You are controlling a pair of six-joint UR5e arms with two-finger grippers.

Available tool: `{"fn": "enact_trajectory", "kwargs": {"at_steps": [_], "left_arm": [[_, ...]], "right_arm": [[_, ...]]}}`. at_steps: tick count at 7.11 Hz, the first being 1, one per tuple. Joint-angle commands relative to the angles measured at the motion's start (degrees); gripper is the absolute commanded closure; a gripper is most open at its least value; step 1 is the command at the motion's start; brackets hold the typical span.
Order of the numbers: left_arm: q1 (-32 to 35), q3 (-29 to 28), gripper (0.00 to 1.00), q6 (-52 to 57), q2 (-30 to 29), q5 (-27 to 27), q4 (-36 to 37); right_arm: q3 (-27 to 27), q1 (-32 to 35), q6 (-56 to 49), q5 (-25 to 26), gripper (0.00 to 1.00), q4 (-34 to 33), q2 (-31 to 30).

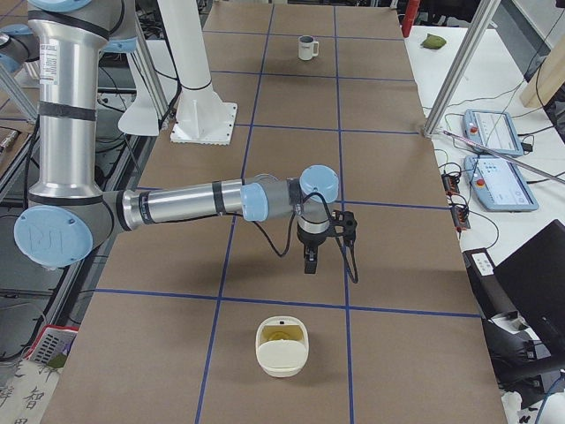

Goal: Left arm hands cup to right arm to dump lemon

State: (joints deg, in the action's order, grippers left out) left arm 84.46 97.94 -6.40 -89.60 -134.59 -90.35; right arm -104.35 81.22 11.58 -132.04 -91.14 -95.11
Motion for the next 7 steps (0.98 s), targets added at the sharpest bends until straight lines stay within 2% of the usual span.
{"fn": "enact_trajectory", "kwargs": {"at_steps": [1,7], "left_arm": [[0.0,-0.4,0.0,0.4,0.2,-0.4,0.0],[0.0,-0.6,0.0,0.3,-0.8,-0.4,0.5]], "right_arm": [[0.7,0.0,-0.1,0.0,0.0,1.0,0.2],[1.3,0.0,-0.5,0.0,0.0,1.9,0.2]]}}
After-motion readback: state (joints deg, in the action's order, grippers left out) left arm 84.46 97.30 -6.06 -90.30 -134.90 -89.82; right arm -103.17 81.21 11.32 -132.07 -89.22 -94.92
